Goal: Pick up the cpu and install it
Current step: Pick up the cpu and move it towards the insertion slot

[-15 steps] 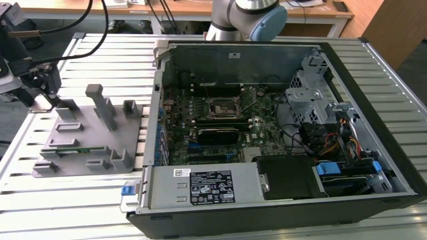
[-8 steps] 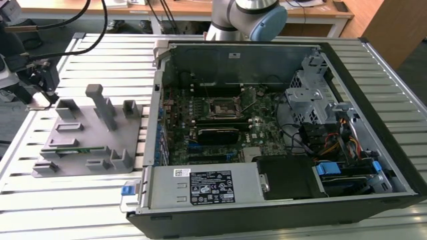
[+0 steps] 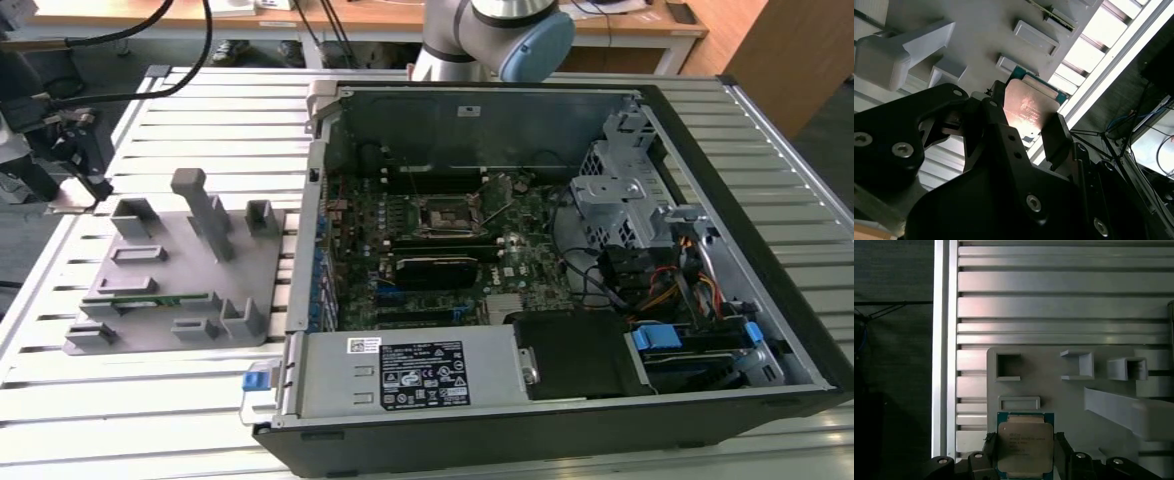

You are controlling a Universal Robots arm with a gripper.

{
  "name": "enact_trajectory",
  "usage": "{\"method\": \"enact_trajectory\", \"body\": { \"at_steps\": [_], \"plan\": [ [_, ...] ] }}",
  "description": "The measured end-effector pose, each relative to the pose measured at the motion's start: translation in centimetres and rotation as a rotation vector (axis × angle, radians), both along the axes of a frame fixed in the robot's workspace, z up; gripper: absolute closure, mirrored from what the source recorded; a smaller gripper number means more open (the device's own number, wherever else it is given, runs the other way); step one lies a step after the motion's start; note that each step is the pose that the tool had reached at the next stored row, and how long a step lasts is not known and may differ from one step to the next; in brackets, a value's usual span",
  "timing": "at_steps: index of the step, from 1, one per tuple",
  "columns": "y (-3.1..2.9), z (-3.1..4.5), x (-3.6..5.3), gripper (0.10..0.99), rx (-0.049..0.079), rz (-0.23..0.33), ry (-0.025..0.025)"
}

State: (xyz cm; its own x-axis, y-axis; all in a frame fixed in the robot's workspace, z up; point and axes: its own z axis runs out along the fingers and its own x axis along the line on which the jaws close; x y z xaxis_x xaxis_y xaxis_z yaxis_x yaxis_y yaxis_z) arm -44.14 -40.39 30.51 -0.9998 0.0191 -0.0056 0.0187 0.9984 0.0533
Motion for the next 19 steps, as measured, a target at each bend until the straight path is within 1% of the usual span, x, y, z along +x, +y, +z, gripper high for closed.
{"method": "enact_trajectory", "body": {
  "at_steps": [3, 11, 19],
  "plan": [
    [0.05, 0.26, 0.0, 0.549, 0.0, 0.0, 0.0],
    [0.22, 1.38, 0.0, 0.549, -0.001, 0.0, 0.0],
    [0.47, 2.08, -0.01, 0.549, -0.003, 0.0, 0.0]
  ]
}}
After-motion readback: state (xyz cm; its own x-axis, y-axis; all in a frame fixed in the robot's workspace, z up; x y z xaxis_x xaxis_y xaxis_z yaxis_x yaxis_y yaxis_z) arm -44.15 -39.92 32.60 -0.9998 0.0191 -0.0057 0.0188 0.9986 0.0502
